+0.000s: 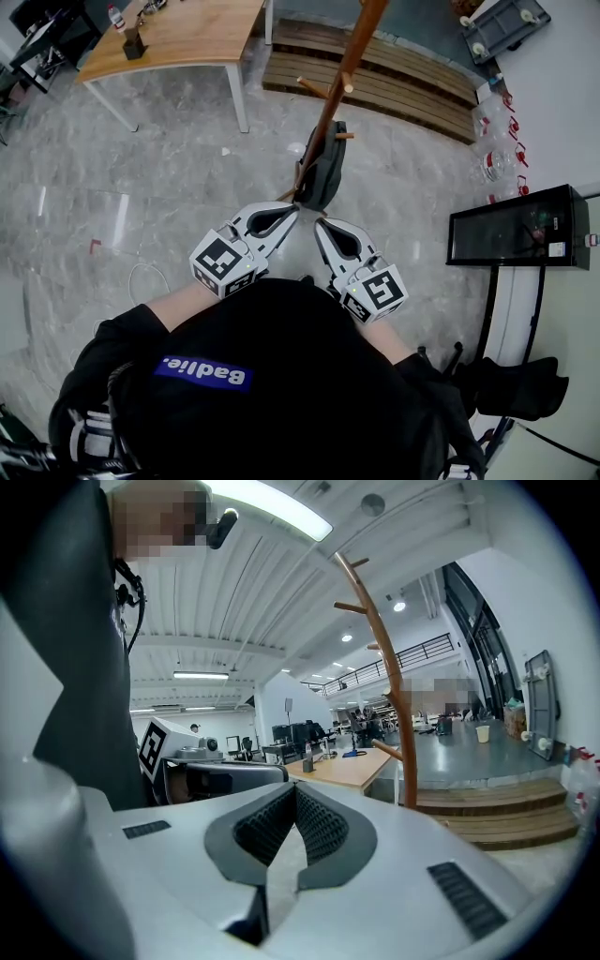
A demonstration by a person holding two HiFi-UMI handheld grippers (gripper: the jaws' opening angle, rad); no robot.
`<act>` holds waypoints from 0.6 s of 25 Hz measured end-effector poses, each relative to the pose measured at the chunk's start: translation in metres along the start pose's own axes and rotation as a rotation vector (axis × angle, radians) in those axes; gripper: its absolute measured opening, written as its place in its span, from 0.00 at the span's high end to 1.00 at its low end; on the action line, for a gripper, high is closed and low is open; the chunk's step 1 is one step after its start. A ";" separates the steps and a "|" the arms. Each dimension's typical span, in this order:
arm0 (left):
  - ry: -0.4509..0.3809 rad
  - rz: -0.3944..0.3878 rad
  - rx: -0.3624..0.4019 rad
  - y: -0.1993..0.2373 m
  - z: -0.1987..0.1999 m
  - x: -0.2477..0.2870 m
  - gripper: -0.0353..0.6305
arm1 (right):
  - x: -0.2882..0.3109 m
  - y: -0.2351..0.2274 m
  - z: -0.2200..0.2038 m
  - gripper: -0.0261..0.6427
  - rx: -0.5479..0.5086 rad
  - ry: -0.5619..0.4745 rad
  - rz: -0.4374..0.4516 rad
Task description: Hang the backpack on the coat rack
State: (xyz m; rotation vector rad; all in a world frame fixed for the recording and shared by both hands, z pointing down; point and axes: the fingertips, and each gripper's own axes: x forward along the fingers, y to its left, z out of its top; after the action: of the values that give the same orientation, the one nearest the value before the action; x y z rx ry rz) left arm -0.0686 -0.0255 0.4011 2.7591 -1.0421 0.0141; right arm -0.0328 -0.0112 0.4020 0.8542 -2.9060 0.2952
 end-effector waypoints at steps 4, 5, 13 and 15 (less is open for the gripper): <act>0.003 -0.003 0.001 0.000 -0.001 0.003 0.93 | -0.001 -0.002 -0.001 0.95 0.000 0.003 0.000; 0.004 -0.003 0.002 -0.001 -0.001 0.003 0.93 | -0.001 -0.002 -0.001 0.95 0.000 0.002 0.001; 0.008 -0.006 0.001 -0.003 -0.003 -0.002 0.93 | -0.001 0.002 -0.003 0.95 0.008 0.012 0.005; 0.009 -0.010 -0.002 -0.004 -0.004 -0.004 0.93 | 0.000 0.005 -0.004 0.95 0.011 0.015 0.007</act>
State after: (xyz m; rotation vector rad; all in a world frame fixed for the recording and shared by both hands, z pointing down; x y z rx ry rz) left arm -0.0692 -0.0192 0.4039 2.7595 -1.0257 0.0243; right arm -0.0351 -0.0064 0.4052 0.8395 -2.8967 0.3178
